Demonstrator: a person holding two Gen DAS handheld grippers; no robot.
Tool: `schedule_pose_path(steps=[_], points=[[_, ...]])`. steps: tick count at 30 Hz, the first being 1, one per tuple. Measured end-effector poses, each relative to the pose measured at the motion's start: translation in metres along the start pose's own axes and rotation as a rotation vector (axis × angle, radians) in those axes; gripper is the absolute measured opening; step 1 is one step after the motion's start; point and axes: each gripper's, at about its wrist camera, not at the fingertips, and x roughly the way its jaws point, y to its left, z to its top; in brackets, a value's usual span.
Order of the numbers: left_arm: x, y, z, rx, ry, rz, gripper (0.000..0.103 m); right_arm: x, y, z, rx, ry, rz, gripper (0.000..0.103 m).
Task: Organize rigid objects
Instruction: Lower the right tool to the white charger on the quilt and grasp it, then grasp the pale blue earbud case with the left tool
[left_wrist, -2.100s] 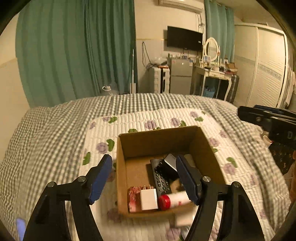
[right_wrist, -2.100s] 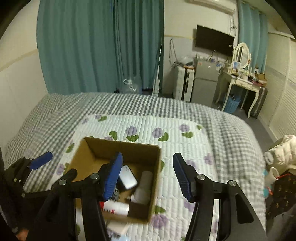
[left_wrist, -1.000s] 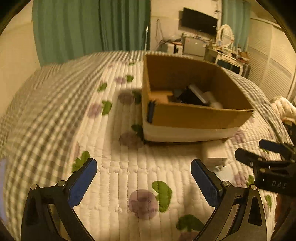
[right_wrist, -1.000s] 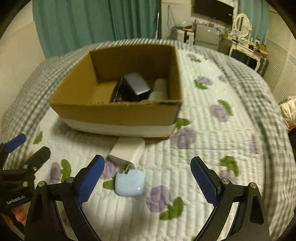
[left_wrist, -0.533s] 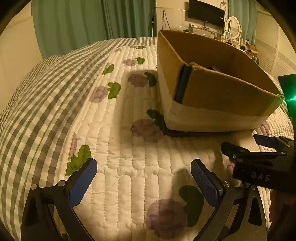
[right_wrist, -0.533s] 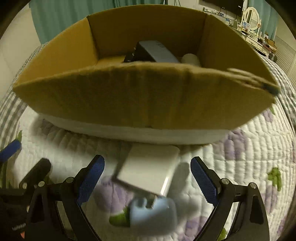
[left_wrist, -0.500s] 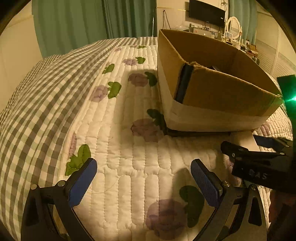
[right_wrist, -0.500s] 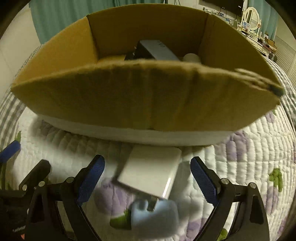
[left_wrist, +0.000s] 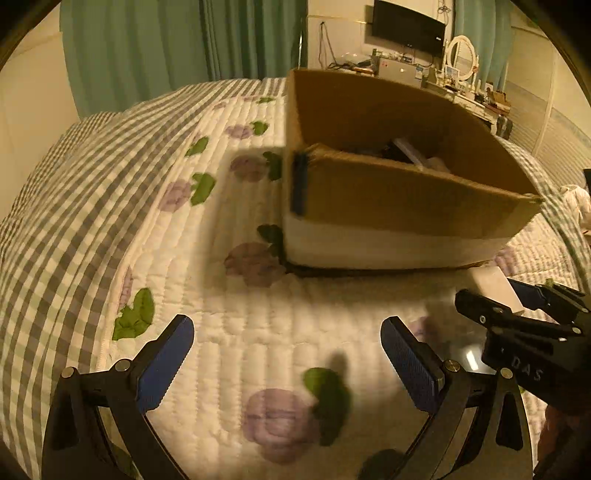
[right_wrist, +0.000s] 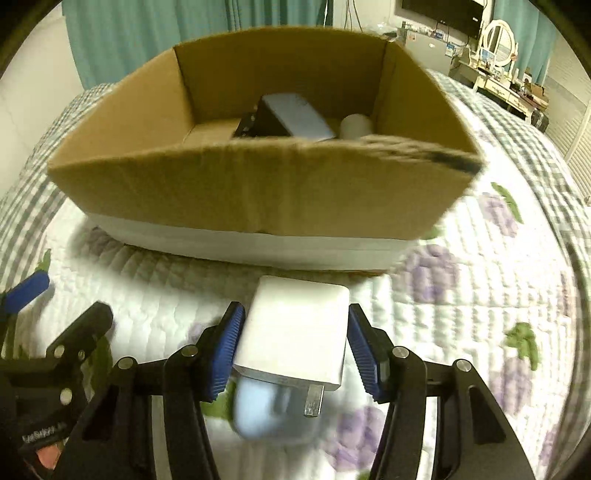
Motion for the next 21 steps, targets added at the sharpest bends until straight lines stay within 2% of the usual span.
schedule_pose_path(steps=[8, 12, 16, 20, 21], points=[[-0.012, -0.057, -0.006, 0.048, -0.009, -0.07, 0.103, -0.052, -0.051, -0.013, 0.062, -0.071, -0.051, 0.055], [-0.008, -0.088, -0.019, 0.083, 0.018, -0.115, 0.103, -0.064, -0.077, -0.027, 0.093, -0.06, -0.086, 0.055], [-0.001, -0.106, -0.03, 0.086, 0.049, -0.148, 0.103, -0.06, -0.084, -0.035, 0.115, -0.039, -0.096, 0.054], [0.007, -0.125, -0.043, 0.139, 0.082, -0.15, 0.084, -0.058, -0.086, -0.044, 0.123, -0.022, -0.096, 0.054], [0.011, -0.13, -0.045, 0.165, 0.092, -0.13, 0.083, -0.054, -0.088, -0.043, 0.125, -0.02, -0.092, 0.054]])
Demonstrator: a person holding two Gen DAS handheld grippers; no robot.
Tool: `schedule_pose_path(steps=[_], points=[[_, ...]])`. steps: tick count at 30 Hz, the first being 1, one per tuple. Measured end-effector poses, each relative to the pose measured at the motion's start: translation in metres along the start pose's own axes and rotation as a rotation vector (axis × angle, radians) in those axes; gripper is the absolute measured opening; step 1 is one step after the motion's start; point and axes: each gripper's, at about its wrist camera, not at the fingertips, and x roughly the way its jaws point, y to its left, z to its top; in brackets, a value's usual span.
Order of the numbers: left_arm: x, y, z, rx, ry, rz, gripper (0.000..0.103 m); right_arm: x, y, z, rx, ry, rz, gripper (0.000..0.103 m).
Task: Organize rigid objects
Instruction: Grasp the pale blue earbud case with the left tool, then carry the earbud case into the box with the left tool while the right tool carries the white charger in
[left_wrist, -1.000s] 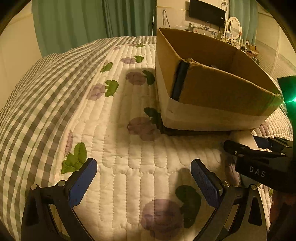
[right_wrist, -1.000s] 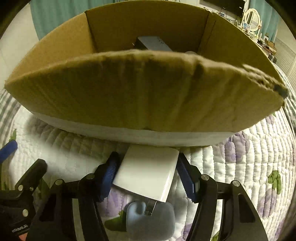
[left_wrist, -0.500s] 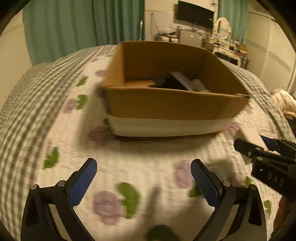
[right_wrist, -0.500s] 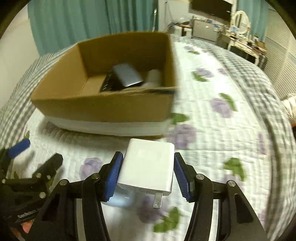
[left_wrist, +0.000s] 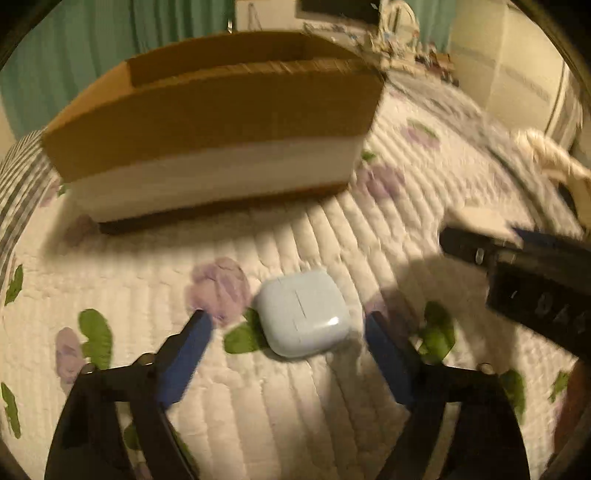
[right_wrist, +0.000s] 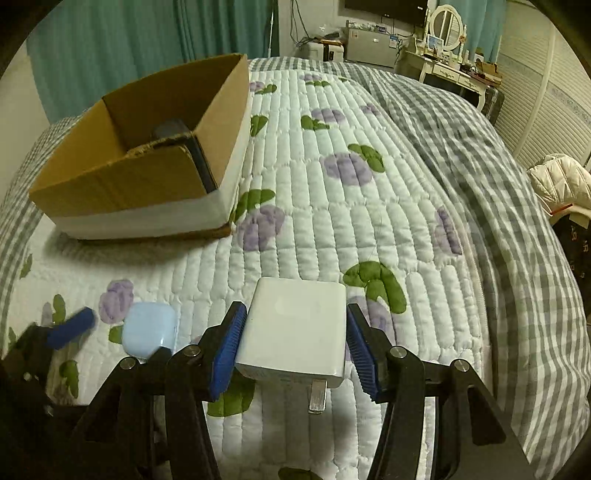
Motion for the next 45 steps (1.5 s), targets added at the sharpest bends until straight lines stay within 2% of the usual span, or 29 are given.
schedule_pose_path(steps=[2, 7, 14, 19, 31, 41, 45], points=[[0.003, -0.005, -0.002, 0.016, -0.003, 0.019, 0.08, 0.006, 0.0, 0.003, 0.002, 0.003, 0.01, 0.054], [0.003, -0.009, -0.002, 0.029, -0.008, 0.025, 0.052, 0.014, 0.001, 0.001, -0.008, 0.013, 0.01, 0.053], [-0.006, 0.004, 0.004, -0.001, -0.024, 0.0, 0.052, 0.015, -0.005, 0.001, -0.006, 0.01, -0.007, 0.053], [-0.026, 0.016, 0.007, -0.03, -0.065, -0.015, 0.052, 0.003, -0.004, 0.002, -0.003, -0.007, -0.013, 0.053], [-0.09, 0.044, 0.044, -0.077, -0.161, 0.001, 0.052, -0.065, 0.016, 0.027, -0.031, -0.142, 0.015, 0.051], [-0.137, 0.082, 0.108, -0.085, -0.287, -0.011, 0.052, -0.11, 0.039, 0.079, -0.078, -0.254, 0.05, 0.051], [-0.135, 0.093, 0.133, -0.049, -0.315, 0.028, 0.052, -0.108, 0.055, 0.113, -0.107, -0.285, 0.076, 0.051]])
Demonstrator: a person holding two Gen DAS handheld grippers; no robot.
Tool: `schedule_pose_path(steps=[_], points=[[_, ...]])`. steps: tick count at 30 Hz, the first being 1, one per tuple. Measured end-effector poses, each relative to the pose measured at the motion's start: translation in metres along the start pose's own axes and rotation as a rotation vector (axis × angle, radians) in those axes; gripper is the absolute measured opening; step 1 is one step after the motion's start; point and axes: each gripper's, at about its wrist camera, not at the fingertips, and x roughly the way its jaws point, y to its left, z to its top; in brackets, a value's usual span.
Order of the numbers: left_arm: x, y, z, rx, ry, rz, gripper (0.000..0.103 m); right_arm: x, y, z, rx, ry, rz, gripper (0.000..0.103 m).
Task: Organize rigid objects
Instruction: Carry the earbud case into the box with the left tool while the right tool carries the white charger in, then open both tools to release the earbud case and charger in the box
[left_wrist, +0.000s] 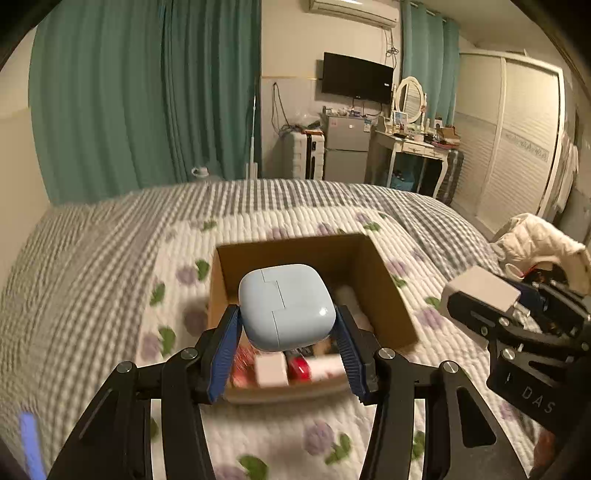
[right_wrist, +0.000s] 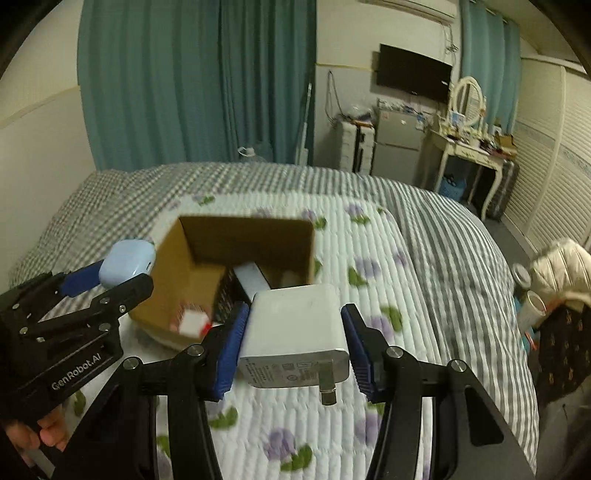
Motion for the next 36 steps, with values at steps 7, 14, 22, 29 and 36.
schedule_pose_path(steps=[7, 14, 22, 29, 36], points=[[0.05, 0.017, 0.013, 0.033, 0.019, 0.02, 0.052, 0.043, 0.012, 0.037, -0.028, -0.011, 0.026, 0.051], [0.109, 0.02, 0.0, 0.048, 0.089, 0.023, 0.052, 0.108, 0.017, 0.044, -0.05, 0.031, 0.036, 0.051], [0.141, 0.015, -0.019, 0.072, 0.133, 0.007, 0.052, 0.156, 0.018, 0.03, -0.057, 0.075, 0.041, 0.051], [0.13, 0.014, -0.013, 0.053, 0.107, -0.003, 0.055, 0.16, 0.016, 0.024, -0.053, 0.084, 0.051, 0.051], [0.114, 0.026, 0.006, 0.035, 0.066, 0.037, 0.055, 0.151, 0.01, 0.035, -0.033, 0.068, 0.069, 0.051]])
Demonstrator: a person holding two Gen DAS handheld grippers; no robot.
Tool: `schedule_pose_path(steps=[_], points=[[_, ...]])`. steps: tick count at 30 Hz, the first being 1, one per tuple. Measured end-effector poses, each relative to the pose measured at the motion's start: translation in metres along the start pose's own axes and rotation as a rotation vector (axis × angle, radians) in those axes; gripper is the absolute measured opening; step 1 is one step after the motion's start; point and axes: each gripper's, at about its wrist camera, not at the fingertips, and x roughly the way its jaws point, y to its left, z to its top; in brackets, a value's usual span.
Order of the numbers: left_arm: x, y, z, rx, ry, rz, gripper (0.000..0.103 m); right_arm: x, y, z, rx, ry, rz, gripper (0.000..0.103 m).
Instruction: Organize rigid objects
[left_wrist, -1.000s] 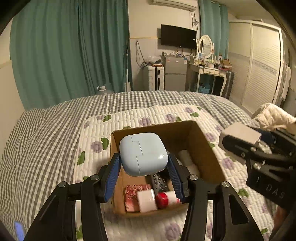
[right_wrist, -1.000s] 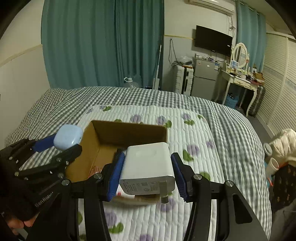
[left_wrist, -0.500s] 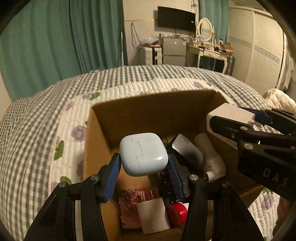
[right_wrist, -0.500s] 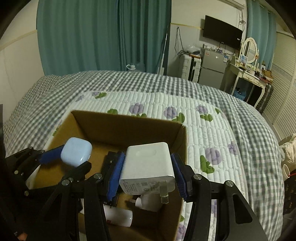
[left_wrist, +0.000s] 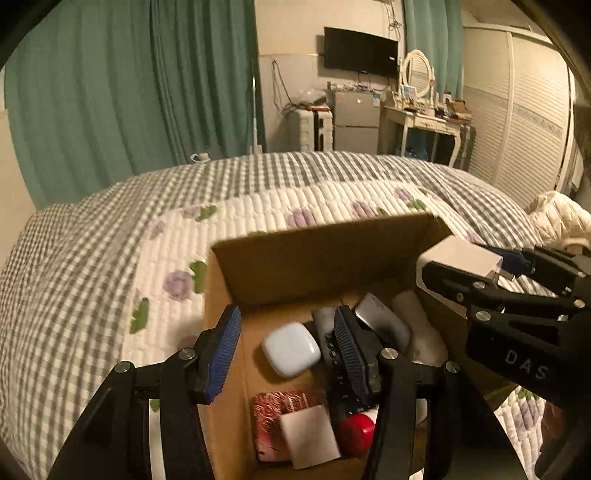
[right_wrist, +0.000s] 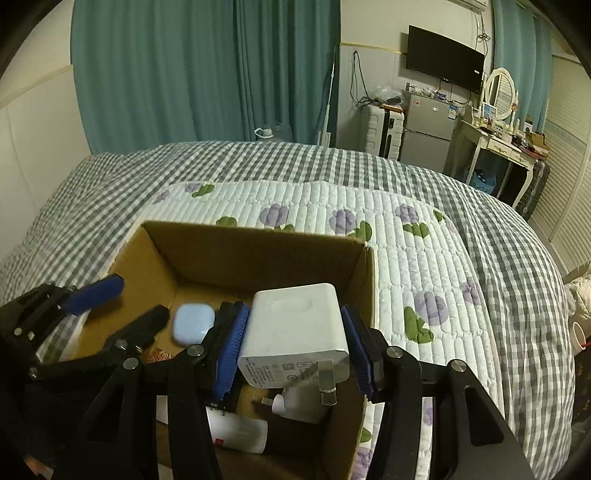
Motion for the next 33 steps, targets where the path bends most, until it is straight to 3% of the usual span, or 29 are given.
schedule_pose_path(steps=[15, 17, 19, 26, 33], points=[[0.005, 0.023, 0.01, -0.036, -0.024, 0.041, 0.055, 0.048, 0.009, 0.01, 0.003, 0.058, 0.007, 0.052], [0.002, 0.024, 0.011, -0.036, -0.024, 0.044, 0.055, 0.046, 0.01, 0.01, 0.014, 0.043, -0.012, 0.063], [-0.007, 0.025, 0.013, -0.041, -0.03, 0.046, 0.055, 0.038, 0.008, 0.014, 0.037, 0.031, -0.002, 0.066], [-0.066, 0.015, 0.032, -0.037, -0.086, 0.043, 0.055, -0.039, -0.001, 0.032, 0.016, -0.053, -0.046, 0.066], [-0.159, 0.001, 0.049, -0.034, -0.194, 0.023, 0.057, -0.153, -0.009, 0.039, 0.015, -0.163, -0.096, 0.066]])
